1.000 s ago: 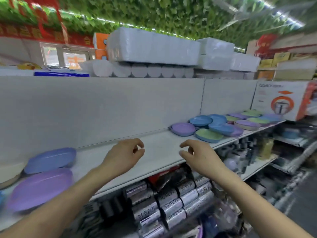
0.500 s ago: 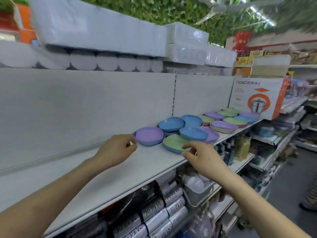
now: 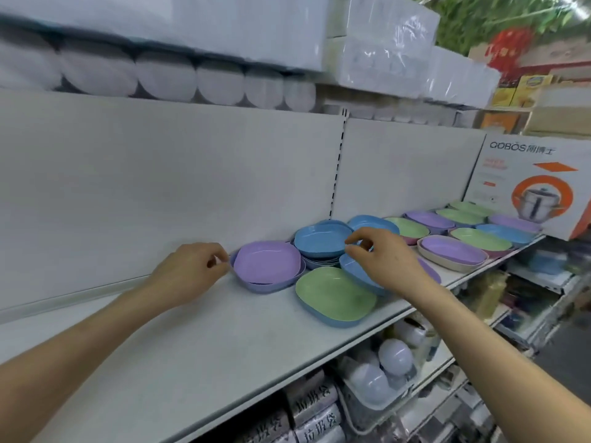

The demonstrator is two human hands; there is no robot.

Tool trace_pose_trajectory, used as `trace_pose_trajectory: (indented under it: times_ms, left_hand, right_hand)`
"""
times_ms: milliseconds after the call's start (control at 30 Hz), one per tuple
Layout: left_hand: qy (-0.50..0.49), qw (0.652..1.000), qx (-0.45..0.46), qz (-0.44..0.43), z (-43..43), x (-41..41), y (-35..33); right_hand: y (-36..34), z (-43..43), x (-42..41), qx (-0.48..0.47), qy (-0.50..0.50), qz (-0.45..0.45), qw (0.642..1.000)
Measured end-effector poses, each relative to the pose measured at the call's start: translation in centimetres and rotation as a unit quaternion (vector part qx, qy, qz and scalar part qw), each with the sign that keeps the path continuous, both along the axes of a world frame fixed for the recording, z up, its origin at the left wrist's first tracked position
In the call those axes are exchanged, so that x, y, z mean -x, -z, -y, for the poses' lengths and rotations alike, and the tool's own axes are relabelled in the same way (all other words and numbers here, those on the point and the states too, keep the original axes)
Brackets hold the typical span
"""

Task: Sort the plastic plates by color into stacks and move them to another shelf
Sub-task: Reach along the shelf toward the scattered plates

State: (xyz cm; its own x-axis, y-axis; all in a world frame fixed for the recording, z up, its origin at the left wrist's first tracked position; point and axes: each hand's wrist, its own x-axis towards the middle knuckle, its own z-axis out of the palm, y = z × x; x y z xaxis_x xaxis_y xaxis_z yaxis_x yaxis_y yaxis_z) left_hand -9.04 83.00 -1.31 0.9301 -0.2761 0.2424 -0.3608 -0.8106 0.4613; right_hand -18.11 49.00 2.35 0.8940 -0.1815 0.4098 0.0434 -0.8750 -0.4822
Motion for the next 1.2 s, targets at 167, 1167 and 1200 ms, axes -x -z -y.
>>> trace_pose_trajectory:
  times_ms: [167, 1167, 1200]
  left_hand:
    - [-0.067, 0.998, -0.006, 0.009, -0.9, -0.7, 0.2]
    - [-0.217, 0.976, -0.002, 0.034, 2.6, 1.0, -0.3]
    - [-0.217, 0.976, -0.003, 0.035, 2.6, 1.0, -0.4]
  right_hand:
    - [0.2, 2.8, -5.9, 0.038, -0.009, 0.003, 0.999]
    - [0.7, 7.9, -17.5, 0.242, -0.099, -0.020, 0.965]
    - [0.5, 7.9, -17.5, 0.259, -0.089, -0.009, 0.962]
